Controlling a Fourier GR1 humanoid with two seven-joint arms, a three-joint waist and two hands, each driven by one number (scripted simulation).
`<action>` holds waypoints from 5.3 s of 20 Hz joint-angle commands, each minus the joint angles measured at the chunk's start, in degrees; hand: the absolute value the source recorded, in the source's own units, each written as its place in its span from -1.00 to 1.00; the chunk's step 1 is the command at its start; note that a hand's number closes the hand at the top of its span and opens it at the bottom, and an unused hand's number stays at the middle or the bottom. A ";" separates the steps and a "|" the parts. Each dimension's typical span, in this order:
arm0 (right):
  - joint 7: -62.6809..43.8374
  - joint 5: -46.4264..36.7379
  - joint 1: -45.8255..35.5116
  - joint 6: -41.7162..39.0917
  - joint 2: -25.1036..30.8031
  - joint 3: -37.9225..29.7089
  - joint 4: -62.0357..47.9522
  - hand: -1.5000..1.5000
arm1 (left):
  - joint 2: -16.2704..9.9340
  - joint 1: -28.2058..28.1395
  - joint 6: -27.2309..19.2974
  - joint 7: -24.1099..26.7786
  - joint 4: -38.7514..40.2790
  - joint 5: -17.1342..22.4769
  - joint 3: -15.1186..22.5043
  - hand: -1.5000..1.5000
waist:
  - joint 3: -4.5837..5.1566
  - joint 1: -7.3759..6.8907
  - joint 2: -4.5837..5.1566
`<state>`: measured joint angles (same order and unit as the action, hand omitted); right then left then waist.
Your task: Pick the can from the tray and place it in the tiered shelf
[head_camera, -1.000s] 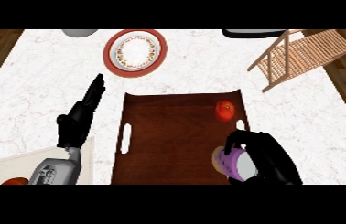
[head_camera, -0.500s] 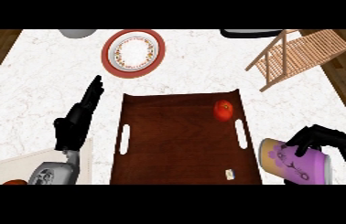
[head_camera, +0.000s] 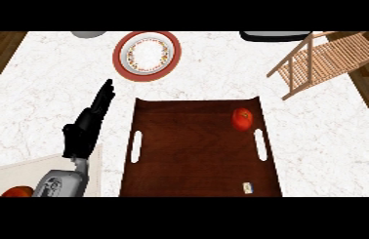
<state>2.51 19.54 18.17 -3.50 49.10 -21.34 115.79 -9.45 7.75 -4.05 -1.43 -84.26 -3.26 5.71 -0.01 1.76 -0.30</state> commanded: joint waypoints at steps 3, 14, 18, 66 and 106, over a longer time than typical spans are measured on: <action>-7.02 5.10 -7.16 -1.33 3.63 -11.20 -5.89 1.00 | 2.68 2.48 -1.18 0.44 2.53 -1.95 1.31 0.00 | 0.04 -1.49 0.33; -12.99 1.72 -22.71 -1.97 8.77 -13.33 -19.23 1.00 | 1.33 3.52 2.74 0.65 2.78 -0.32 -1.61 0.00 | 0.03 -2.17 0.40; -9.67 -2.22 -30.32 -0.97 11.34 -10.68 -30.20 1.00 | 2.46 3.19 2.07 1.63 3.87 -2.06 -0.42 0.00 | 0.02 -2.84 0.54; 22.22 -29.47 -73.13 19.83 2.84 1.66 -99.17 -1.00 | 2.98 3.55 5.76 -0.77 1.46 -2.30 -2.79 0.00 | -0.09 -4.17 1.08; 5.33 -11.73 -62.43 -15.64 28.94 -16.69 -112.62 -1.00 | 4.86 3.46 3.66 0.51 1.60 -4.25 -2.95 0.00 | -0.76 -2.28 1.58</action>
<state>7.23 7.71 -48.57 -15.38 76.70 -37.87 4.02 -5.13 10.64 0.26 -0.68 -82.44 -7.10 2.48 -0.55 -0.87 1.17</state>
